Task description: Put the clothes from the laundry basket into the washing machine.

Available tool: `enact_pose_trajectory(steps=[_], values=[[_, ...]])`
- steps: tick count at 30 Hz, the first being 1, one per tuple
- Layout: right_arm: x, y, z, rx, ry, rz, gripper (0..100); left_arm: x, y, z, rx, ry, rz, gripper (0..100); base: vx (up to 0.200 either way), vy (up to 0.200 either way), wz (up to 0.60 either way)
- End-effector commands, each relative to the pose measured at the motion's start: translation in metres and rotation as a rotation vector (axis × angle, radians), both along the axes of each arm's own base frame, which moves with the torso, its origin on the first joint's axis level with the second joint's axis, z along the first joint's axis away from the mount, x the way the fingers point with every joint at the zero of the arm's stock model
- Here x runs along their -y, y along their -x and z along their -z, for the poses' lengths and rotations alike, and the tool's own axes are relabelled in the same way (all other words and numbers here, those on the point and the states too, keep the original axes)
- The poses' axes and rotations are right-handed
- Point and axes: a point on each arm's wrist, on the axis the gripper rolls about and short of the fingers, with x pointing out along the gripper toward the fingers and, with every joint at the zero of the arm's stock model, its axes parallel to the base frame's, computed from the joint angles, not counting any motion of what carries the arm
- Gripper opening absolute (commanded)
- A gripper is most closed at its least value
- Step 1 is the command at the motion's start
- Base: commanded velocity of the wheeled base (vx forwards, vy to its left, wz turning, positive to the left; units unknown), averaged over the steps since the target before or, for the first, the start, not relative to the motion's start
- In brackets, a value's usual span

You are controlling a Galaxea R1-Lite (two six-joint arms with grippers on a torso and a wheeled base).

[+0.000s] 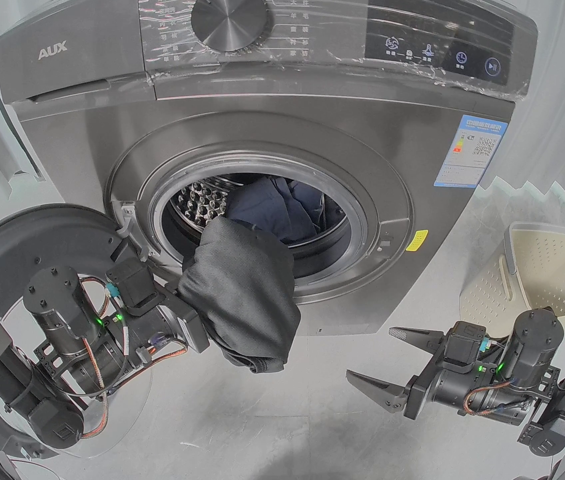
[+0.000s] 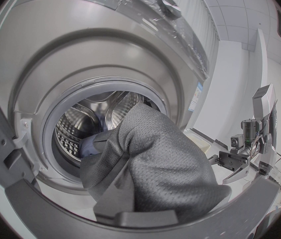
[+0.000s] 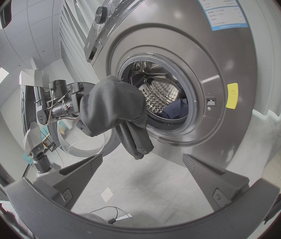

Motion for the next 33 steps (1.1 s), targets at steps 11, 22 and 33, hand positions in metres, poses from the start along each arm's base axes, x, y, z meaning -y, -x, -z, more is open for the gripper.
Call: enact_pose_trajectory(steps=[11, 22, 33], values=[[-0.002, 0.001, 0.003, -0.011, 0.007, -0.01, 100, 0.006, 0.001, 0.009, -0.011, -0.038, 0.018, 0, 0.018, 0.0, 0.0], [-0.006, 0.003, 0.003, -0.01, 0.007, -0.025, 100, 0.015, 0.004, 0.015, -0.027, -0.057, 0.047, 0, 0.0, 0.0, 0.0], [-0.016, 0.014, 0.001, -0.011, -0.003, -0.073, 100, 0.038, -0.035, 0.044, -0.065, -0.081, -0.028, 0, 0.0, 0.0, 0.0]])
